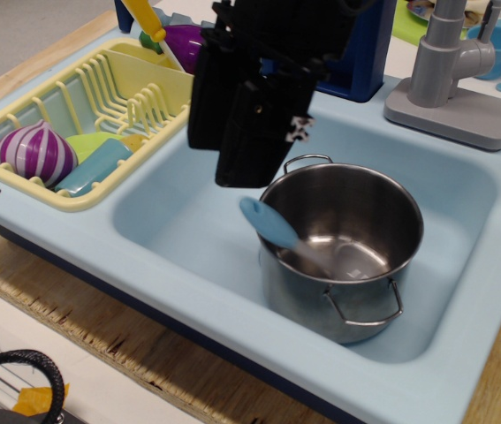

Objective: Put spoon in pot

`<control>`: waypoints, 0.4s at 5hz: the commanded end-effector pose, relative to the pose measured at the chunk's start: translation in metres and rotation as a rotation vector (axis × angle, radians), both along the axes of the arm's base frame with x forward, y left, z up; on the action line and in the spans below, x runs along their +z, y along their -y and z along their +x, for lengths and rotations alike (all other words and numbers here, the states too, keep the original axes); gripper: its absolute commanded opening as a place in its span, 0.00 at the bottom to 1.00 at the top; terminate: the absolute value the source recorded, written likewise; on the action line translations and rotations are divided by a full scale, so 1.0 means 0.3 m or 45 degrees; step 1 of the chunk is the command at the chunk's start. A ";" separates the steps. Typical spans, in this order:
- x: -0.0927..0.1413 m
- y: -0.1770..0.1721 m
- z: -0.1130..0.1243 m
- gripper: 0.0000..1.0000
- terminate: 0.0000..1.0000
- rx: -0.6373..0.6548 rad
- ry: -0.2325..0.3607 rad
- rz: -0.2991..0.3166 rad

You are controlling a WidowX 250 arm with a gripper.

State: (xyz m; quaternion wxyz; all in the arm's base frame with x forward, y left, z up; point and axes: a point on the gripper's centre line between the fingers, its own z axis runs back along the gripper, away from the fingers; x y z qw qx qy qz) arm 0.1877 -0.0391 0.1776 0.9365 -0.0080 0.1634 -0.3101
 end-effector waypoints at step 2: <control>0.018 -0.001 0.002 1.00 1.00 0.002 0.032 -0.008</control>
